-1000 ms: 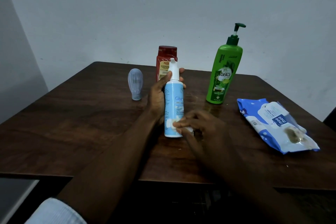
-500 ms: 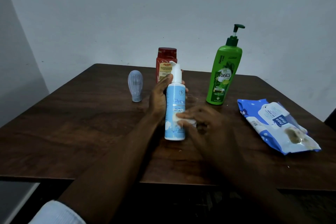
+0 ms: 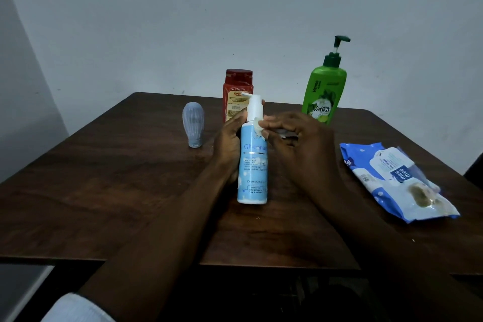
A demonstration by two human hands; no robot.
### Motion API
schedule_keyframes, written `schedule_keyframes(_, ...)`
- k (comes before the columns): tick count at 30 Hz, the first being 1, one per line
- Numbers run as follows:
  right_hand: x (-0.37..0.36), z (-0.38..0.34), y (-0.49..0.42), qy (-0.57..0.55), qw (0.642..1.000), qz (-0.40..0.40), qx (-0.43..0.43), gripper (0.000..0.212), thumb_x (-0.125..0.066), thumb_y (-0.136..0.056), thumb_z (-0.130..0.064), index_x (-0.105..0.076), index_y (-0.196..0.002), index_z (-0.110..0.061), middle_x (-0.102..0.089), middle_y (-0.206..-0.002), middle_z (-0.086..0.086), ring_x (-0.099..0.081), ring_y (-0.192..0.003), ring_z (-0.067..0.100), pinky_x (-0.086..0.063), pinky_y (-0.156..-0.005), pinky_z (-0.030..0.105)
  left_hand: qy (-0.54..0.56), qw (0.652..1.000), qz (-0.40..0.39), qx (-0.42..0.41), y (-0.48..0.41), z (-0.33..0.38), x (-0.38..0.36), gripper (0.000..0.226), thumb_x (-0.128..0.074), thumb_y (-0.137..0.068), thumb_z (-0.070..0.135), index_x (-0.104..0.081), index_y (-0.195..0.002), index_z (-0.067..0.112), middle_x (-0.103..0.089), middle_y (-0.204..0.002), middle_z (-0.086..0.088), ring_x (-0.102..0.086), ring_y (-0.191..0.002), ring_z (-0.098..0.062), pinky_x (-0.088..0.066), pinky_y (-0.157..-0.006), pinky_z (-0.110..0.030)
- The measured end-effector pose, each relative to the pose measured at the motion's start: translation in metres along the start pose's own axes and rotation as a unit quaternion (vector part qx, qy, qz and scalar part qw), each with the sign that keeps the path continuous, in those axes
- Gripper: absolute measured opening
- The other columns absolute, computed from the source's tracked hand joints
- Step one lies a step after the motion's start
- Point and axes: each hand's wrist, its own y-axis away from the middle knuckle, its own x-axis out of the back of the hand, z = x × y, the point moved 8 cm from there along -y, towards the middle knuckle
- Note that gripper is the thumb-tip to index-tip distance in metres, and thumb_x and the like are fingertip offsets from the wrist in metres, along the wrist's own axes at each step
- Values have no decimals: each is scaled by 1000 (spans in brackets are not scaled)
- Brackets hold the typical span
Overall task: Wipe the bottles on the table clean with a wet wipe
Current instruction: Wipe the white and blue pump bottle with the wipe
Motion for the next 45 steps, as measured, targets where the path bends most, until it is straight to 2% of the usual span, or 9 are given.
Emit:
schedule_keyframes(6, -2, -8, 26, 22, 998, -45, 30, 17, -74, -83, -9, -79, -100, -12, -71, -101, 0, -60, -96, -2, -46, -87, 6, -36, 999, 1, 1, -1, 1, -2, 37, -49, -88, 35, -73, -103, 11, -68, -78, -5, -60, -60, -14, -52, -54, -24)
schedule_keyframes(11, -1, -11, 57, 5, 996, -86, 10, 17, -71, -86, -15, -79, -101, -16, -70, -104, -6, -65, -98, 2, -56, -84, 23, -46, 998, 7, -30, -4, 7, 2, 39, -51, -88, 35, -60, -117, 11, -68, -79, -7, -68, -63, -17, -55, -54, -23)
schedule_keyframes(16, 0, -18, 88, 3, 993, -119, 4, 15, -72, -84, -18, -80, -96, -21, -70, -101, -11, -65, -95, -2, -53, -81, 14, -92, 994, -29, -50, -7, 12, -4, 73, -91, -62, 45, -60, -118, 12, -68, -80, -7, -69, -66, -17, -56, -52, -24)
schedule_keyframes(19, 1, -19, 94, -2, 993, -122, 10, 14, -75, -83, -17, -80, -95, -21, -69, -100, -15, -65, -96, -6, -50, -82, 10, -116, 991, -23, -64, -7, 13, -6, 79, -96, -52, 43, -61, -115, 11, -68, -80, -7, -69, -64, -17, -55, -50, -24)
schedule_keyframes(25, -3, -12, 89, -31, 993, -113, -18, 16, -76, -84, -16, -80, -98, -23, -69, -100, -13, -68, -93, 2, -58, -75, 26, -88, 995, -9, -52, -6, 13, 1, 44, -70, -84, 36, -60, -119, 11, -67, -83, -6, -68, -66, -16, -55, -53, -24)
schedule_keyframes(29, -2, -10, 74, -45, 994, -93, -28, 14, -77, -86, -14, -80, -99, -19, -70, -99, -9, -68, -94, 5, -59, -74, 30, -98, 994, -14, -36, -5, 10, -1, 77, -94, -57, 44, -63, -121, 14, -65, -82, -8, -67, -59, -17, -56, -51, -26)
schedule_keyframes(32, -1, -3, 53, -42, 996, -74, -36, 13, -76, -87, -16, -79, -99, -19, -70, -102, -9, -68, -96, 6, -60, -75, 36, -110, 994, -5, -21, -3, 6, 1, 73, -91, -57, 46, -65, -120, 20, -63, -74, -10, -63, -52, -19, -54, -50, -26)
schedule_keyframes(41, 4, 6, -9, -29, 997, -34, -57, 15, -76, -87, -13, -79, -101, -15, -72, -99, -4, -66, -91, 0, -53, -71, 9, -113, 993, 20, -34, -7, 4, 12, 60, -74, -82, 41, -58, -132, 11, -66, -91, -6, -64, -70, -16, -55, -67, -31)
schedule_keyframes(45, 2, 2, -7, -6, 998, -47, -34, 15, -75, -87, -11, -79, -101, -16, -70, -99, -6, -66, -93, 1, -53, -71, 10, -76, 997, 10, -31, -5, 4, 7, 41, -61, -92, 36, -61, -124, 9, -68, -95, -6, -65, -69, -15, -57, -66, -29)
